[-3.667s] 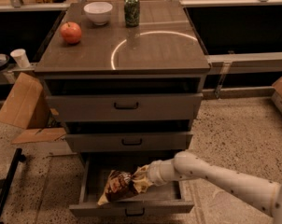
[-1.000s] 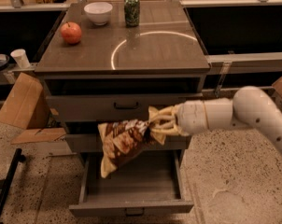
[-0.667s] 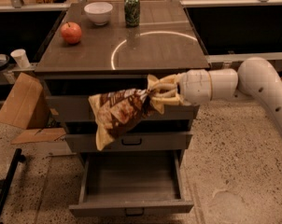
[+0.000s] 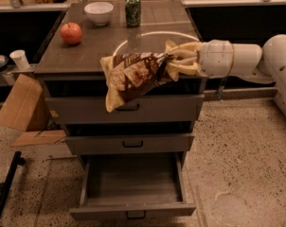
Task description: Pick brown chip bag from bottom drawer and place on counter
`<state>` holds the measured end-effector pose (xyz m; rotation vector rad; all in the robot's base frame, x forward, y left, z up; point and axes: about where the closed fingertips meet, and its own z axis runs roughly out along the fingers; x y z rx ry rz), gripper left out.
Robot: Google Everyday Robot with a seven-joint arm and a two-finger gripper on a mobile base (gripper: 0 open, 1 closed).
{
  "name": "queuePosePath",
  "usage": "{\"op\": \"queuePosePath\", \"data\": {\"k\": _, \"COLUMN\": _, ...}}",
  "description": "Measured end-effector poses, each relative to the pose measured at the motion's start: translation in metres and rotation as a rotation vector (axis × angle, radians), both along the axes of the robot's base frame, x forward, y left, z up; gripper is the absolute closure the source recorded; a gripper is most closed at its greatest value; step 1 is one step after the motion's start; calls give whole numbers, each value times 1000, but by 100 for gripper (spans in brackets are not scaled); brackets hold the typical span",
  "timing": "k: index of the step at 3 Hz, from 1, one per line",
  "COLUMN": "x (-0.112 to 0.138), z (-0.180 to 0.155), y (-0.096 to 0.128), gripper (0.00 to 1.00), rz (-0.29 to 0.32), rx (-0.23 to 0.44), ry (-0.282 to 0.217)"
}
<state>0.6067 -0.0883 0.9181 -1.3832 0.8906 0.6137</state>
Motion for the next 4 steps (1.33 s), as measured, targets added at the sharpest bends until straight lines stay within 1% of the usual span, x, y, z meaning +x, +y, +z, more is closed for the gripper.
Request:
{"op": "queuePosePath", "data": {"k": 1, "x": 2, "z": 2, "y": -1, "gripper": 100, "rz": -10, "rx": 4, "ry": -6}}
{"op": "queuePosePath", "data": {"k": 2, "x": 23, "z": 26, "y": -8, "gripper": 100, "rz": -114, "rx": 42, "ry": -63}}
{"op": "queuePosePath", "data": {"k": 3, "x": 64, "z": 68, "y": -20, "gripper": 100, "rz": -260, "rx": 78, "ry": -148}}
{"op": "queuePosePath", "data": {"k": 4, "x": 123, "z": 83, "y": -46, "gripper": 100, "rz": -433, "rx": 114, "ry": -141}}
